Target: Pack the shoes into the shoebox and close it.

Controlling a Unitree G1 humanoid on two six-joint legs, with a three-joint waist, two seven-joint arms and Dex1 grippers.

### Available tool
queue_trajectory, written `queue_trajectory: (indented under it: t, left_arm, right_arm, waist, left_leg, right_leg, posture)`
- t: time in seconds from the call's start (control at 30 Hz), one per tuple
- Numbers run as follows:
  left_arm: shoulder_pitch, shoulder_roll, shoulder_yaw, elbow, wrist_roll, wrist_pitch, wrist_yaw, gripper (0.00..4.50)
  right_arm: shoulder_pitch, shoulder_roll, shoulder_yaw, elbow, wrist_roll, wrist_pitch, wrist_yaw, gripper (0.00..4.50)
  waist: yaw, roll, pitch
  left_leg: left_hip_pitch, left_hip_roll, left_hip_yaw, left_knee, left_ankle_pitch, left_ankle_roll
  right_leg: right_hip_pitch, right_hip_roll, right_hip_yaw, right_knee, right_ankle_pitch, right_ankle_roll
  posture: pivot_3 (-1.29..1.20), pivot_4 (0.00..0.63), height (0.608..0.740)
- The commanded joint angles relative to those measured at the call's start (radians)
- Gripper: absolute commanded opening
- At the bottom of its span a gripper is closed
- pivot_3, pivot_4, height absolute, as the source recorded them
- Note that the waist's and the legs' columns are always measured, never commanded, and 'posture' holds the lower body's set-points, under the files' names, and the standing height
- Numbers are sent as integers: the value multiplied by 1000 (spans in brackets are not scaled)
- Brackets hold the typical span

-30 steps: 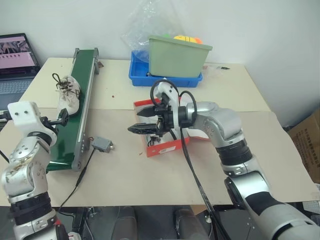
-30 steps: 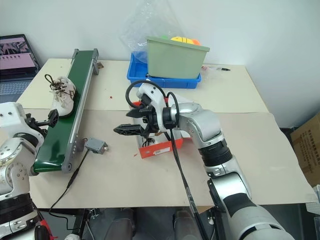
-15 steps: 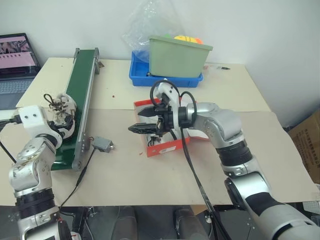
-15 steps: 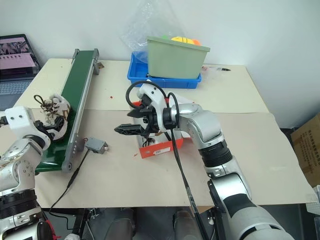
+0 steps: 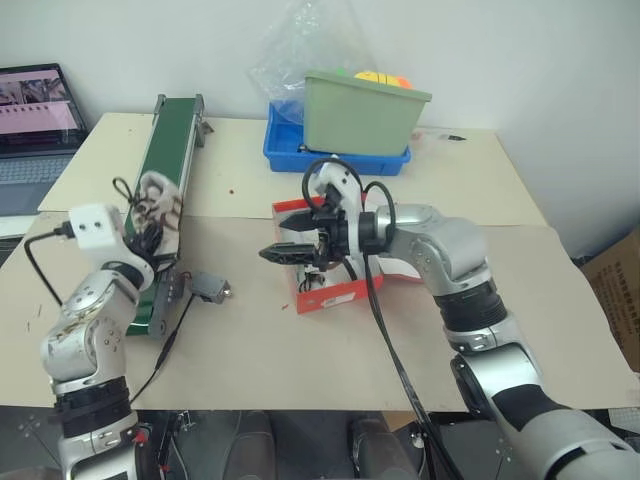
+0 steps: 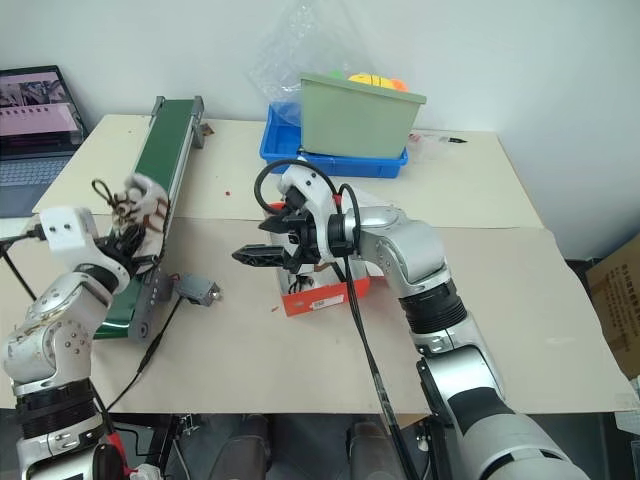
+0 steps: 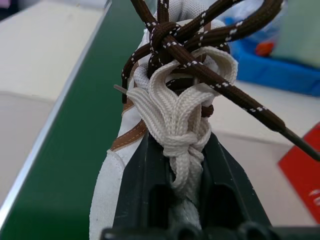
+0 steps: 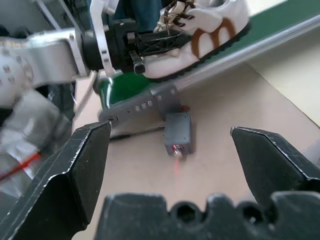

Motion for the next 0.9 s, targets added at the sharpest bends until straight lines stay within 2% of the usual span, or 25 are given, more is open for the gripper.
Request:
queue_trajectory:
  t: [0.03,0.33,0.63,0.9]
  left_arm:
    - [-41,-42,-66,-162,-54,-41,-18,618]
    - [-110,-233,-180,-310,-157,-1,101,618]
    - [-152,-377,-167,-302,-322,-10,221,618]
    - [-136,-372,-188,-282,-325,-23,206,618]
  right_arm:
    - [-83,55,-170,60,107,60,-91,4500]
    - [-200,124,-438,305,213,98,-335,4500]
    - [-204,126,-446,312,239,100,-374,4500]
    - [-203,119,-451,299,268,108,-401,4500]
  waist:
    - [-2,0,0]
    - [-5,0,0]
    - [-10,0,0]
    - [-8,0,0]
  left_leg:
    - [0,0,0,0,0,0]
    - [0,0,0,1,0,0]
    - [0,0,0,1,0,0]
    - [0,-1,0,1,0,0]
  right_leg:
    - [0,0,0,0,0,0]
    - [1,0,0,0,0,0]
    - [1,0,0,0,0,0]
    - [1,0,0,0,0,0]
  posture:
    - [0,150,740]
    - [0,150,740]
    - [0,150,740]
    - [0,150,740]
